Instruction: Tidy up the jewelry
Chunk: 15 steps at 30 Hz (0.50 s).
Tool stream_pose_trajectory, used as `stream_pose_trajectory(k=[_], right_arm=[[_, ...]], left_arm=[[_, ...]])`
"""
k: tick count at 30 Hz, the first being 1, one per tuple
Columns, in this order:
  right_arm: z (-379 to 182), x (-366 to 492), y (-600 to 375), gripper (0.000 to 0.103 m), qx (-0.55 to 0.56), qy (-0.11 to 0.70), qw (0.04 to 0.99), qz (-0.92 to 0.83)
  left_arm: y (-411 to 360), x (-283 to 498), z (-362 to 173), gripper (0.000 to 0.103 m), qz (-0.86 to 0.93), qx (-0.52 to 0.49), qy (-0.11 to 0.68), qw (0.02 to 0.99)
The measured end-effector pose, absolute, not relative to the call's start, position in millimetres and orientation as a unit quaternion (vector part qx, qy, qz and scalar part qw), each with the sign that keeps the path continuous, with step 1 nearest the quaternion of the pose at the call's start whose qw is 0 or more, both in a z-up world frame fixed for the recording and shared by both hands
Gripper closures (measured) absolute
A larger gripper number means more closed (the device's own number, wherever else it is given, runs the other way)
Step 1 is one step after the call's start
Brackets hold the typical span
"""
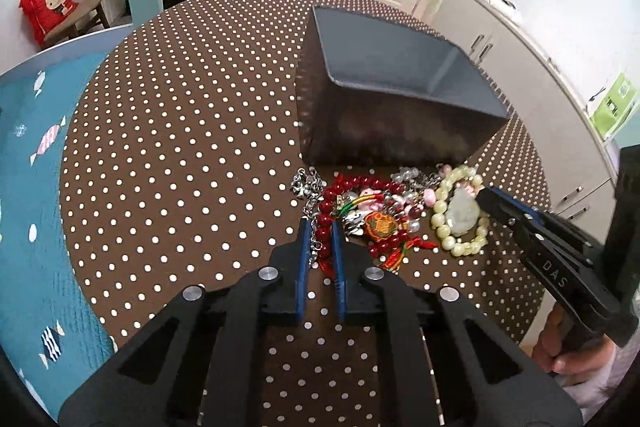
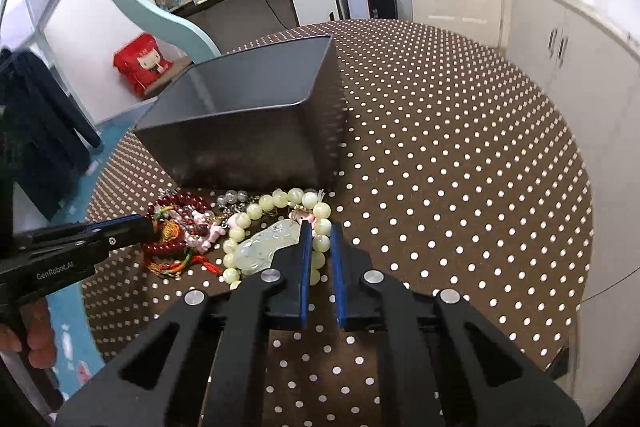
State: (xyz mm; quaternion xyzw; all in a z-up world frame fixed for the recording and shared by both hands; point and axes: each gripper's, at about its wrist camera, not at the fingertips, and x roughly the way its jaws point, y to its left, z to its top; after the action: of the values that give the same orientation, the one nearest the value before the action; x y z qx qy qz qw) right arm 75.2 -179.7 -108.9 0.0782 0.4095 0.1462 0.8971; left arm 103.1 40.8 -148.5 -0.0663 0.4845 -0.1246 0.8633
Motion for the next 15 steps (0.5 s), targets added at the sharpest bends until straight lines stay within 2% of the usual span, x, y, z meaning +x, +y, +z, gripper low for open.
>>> stream_pose_trajectory(k=[15], right_arm=[[-68.7, 63.3, -191.6, 0.095, 0.08, 0.362, 0.916, 0.151]], left_arm=[[63.3, 85.8, -97.1, 0.093, -0.19, -0.124, 0.444, 0.867]])
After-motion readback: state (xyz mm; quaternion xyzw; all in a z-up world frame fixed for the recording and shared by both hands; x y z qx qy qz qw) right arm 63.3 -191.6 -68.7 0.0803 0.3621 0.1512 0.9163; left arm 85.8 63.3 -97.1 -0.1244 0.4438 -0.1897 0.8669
